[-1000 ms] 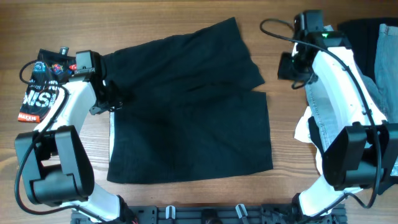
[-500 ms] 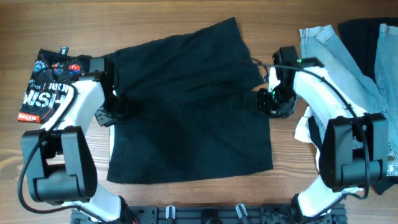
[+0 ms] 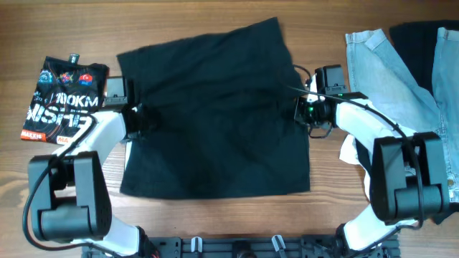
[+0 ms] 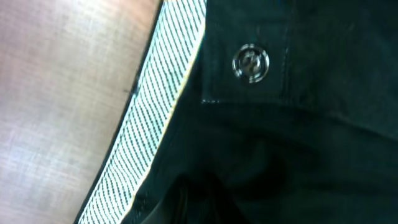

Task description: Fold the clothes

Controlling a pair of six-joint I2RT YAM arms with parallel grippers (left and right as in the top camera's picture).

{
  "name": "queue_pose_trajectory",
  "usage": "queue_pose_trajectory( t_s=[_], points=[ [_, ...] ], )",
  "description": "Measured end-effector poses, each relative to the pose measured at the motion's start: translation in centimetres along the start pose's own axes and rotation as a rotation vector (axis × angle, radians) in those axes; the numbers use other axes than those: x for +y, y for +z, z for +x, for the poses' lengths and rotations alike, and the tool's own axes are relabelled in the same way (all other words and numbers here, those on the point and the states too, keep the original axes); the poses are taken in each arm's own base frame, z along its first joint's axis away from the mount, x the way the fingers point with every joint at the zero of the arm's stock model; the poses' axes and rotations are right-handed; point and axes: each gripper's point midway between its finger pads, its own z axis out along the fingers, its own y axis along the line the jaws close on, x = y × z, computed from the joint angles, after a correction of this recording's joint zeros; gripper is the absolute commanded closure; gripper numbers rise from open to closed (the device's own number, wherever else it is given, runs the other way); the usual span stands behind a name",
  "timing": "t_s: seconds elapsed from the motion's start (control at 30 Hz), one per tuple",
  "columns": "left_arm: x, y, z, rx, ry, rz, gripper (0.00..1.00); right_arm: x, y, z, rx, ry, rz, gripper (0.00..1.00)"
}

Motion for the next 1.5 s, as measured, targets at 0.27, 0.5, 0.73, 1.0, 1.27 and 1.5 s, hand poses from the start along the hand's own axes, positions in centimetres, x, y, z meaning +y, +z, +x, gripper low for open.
queue_pose_trajectory(
  t_s=[0.27,0.5,0.73,1.0,1.27,1.5],
  points=[
    [-2.0,0.3,-4.0,-0.164,-0.003,0.083,0.84,1.5,-0.3,-5.8,-0.245,0.034,-0.062,0.61],
    [-2.8,-4.4,-5.4,-0.027,0.04,0.028,0.0,-0.2,-4.9,-4.9,-0.129,0.054,0.056,0.0],
    [-1.7,-8.9,3.7,0.389,0.001,0.025,0.0,-0.2,-12.3,1.3,0.042,0.165,0.061,0.0],
    [1.9,-11.2,7.7,0.401,-0.194,-0.075,0.01,-1.9,-11.5,10.1,0.199,0.476,0.086,0.0],
    [5.0,-9.2,14.0,0.332,-0.377,-0.089,0.01,-2.4,-10.9,15.1,0.208,0.584,0.032,0.0],
    [6.9,-6.5,16.5,0.317,-0.529,-0.16,0.2,-2.0,-10.6,14.8,0.201,0.585,0.002,0.0]
  ],
)
